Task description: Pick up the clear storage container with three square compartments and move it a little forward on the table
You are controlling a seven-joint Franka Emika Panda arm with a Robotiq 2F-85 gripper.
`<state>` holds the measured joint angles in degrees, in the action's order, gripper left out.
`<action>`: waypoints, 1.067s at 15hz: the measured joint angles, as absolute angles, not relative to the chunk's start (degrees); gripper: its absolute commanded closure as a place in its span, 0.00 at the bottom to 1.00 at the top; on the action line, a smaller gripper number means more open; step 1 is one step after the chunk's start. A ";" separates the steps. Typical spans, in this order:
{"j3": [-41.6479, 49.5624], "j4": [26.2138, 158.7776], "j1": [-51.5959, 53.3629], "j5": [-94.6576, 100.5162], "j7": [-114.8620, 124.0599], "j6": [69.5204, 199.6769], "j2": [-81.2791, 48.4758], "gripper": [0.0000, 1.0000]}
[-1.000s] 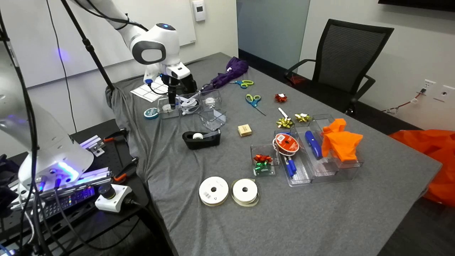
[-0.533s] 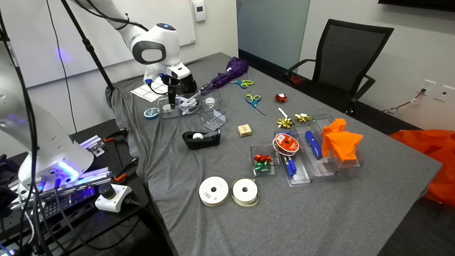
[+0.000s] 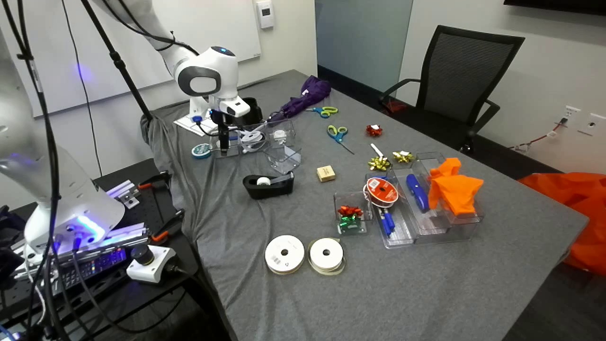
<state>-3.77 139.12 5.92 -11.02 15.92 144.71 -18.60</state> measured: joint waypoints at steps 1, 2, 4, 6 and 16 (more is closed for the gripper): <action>-3.77 139.02 5.98 -10.97 15.85 144.73 -19.36 0.00; -3.77 138.86 6.01 -10.87 15.85 144.74 -20.01 0.25; -3.77 138.45 6.06 -10.70 15.82 144.84 -21.19 0.33; -3.77 137.82 6.06 -10.75 15.74 144.90 -22.26 0.49; -3.81 136.49 6.06 -10.87 15.42 145.43 -23.65 1.00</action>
<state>-3.81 136.49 6.06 -10.87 15.42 145.43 -23.65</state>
